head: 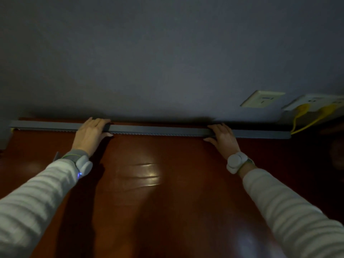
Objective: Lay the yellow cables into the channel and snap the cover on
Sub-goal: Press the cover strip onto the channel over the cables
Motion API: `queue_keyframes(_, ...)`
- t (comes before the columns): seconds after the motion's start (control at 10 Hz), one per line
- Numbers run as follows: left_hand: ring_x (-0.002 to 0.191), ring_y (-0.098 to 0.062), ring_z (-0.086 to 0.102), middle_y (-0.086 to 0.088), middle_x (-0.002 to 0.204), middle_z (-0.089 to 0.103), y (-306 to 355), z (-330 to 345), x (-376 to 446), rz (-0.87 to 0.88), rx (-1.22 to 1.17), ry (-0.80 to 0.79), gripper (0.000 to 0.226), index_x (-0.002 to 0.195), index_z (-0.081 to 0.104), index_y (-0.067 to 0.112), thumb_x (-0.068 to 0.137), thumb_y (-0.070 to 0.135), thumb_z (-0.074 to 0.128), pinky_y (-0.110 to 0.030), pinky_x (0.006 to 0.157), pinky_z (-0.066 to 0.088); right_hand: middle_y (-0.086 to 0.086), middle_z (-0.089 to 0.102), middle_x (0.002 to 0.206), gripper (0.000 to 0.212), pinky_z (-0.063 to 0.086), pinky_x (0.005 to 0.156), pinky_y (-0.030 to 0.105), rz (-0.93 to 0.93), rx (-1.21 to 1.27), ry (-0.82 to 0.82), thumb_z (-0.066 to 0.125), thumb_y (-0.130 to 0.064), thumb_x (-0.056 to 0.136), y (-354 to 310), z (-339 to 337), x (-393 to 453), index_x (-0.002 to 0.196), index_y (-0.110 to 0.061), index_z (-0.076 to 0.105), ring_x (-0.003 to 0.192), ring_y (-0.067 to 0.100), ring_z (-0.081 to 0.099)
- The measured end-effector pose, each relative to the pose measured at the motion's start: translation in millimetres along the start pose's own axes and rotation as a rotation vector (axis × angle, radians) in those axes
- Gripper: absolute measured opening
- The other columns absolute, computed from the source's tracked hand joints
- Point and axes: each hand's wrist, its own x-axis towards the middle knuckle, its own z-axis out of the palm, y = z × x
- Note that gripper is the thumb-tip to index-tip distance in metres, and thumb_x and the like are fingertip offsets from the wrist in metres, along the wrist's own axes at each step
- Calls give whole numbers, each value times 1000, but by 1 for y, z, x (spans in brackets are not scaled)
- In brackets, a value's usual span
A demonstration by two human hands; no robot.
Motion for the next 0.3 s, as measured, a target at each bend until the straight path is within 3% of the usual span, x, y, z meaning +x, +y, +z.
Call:
queue_keyframes(0.1, 116, -43, 59, -23, 120, 65, 13, -13, -2, -32, -61, 27, 51, 124, 58, 2, 81, 24, 73, -49, 112, 35, 21, 60, 128, 51, 34, 114, 46, 29, 11, 5, 65, -31, 88, -18, -9, -1, 126, 0, 53, 121, 35, 53)
queue_keyframes(0.3, 108, -38, 62, -19, 121, 65, 68, -84, -5, -33, -299, 182, 35, 122, 59, 7, 95, 28, 56, -45, 92, 48, 21, 59, 126, 45, 46, 100, 45, -45, 231, -26, 55, -33, 94, -82, -68, -3, 127, -2, 52, 115, 35, 56)
